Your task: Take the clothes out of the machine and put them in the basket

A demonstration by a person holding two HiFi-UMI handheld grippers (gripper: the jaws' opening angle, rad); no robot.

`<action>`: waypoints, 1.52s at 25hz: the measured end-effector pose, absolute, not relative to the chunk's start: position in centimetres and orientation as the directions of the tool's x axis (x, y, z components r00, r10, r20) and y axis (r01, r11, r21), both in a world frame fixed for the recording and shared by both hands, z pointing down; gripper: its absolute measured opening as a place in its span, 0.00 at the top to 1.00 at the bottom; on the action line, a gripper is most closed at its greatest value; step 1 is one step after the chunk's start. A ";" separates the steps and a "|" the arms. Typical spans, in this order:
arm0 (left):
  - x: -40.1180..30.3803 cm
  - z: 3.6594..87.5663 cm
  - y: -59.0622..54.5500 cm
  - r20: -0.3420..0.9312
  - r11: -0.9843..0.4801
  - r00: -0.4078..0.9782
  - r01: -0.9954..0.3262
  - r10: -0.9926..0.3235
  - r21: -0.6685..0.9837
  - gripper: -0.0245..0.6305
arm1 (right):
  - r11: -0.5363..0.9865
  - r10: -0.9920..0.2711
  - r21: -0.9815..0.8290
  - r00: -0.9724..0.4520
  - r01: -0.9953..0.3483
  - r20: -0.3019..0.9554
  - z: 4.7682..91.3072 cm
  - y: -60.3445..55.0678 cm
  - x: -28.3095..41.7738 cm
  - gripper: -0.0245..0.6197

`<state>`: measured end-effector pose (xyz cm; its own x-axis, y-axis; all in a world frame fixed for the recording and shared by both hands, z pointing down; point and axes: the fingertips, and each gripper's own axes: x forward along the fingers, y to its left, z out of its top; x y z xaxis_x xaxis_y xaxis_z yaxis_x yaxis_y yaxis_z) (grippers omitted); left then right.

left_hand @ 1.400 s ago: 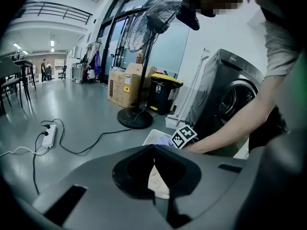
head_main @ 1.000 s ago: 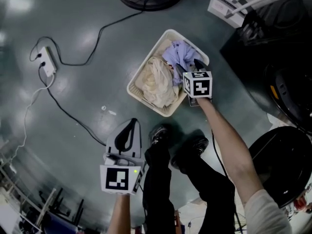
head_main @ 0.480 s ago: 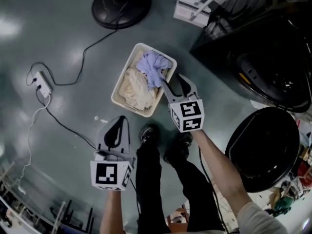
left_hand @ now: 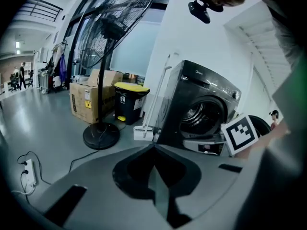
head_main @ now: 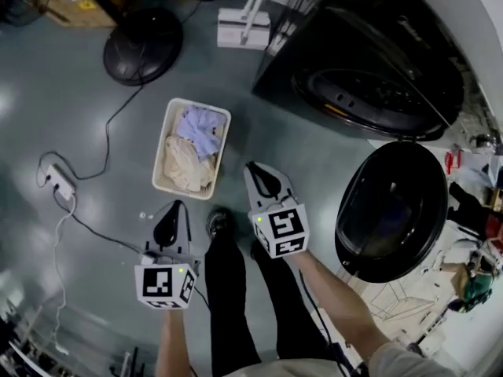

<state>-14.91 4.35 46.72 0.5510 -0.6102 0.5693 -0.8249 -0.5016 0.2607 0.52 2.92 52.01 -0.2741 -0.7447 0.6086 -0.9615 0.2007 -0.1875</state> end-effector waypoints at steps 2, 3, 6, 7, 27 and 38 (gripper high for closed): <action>-13.2 45.6 4.4 0.568 -0.524 0.567 -0.811 -0.596 0.260 0.93 | 0.168 -0.747 -0.231 -0.276 -0.958 0.605 50.2 4.0 1.9 0.91; -12.3 44.9 4.4 0.566 -0.534 0.575 -0.804 -0.591 0.260 0.93 | 0.150 -0.749 -0.253 -0.277 -0.956 0.602 49.3 4.5 2.8 0.92; -9.8 42.3 4.7 0.559 -0.563 0.597 -0.785 -0.575 0.260 0.93 | 0.105 -0.766 -0.284 -0.260 -0.953 0.588 45.7 6.2 5.3 0.92; -9.0 41.3 4.8 0.556 -0.570 0.603 -0.780 -0.572 0.259 0.93 | 0.099 -0.776 -0.282 -0.252 -0.954 0.579 44.1 6.7 6.3 0.92; 4.8 12.1 6.8 0.375 -0.744 0.721 -0.659 -0.582 0.111 0.93 | -0.076 -0.934 -0.121 0.028 -0.990 0.355 11.9 16.9 25.0 0.92; 7.3 3.3 7.8 0.308 -0.760 0.740 -0.646 -0.598 0.076 0.93 | -0.116 -0.965 -0.050 0.101 -0.992 0.243 0.5 18.2 28.6 0.93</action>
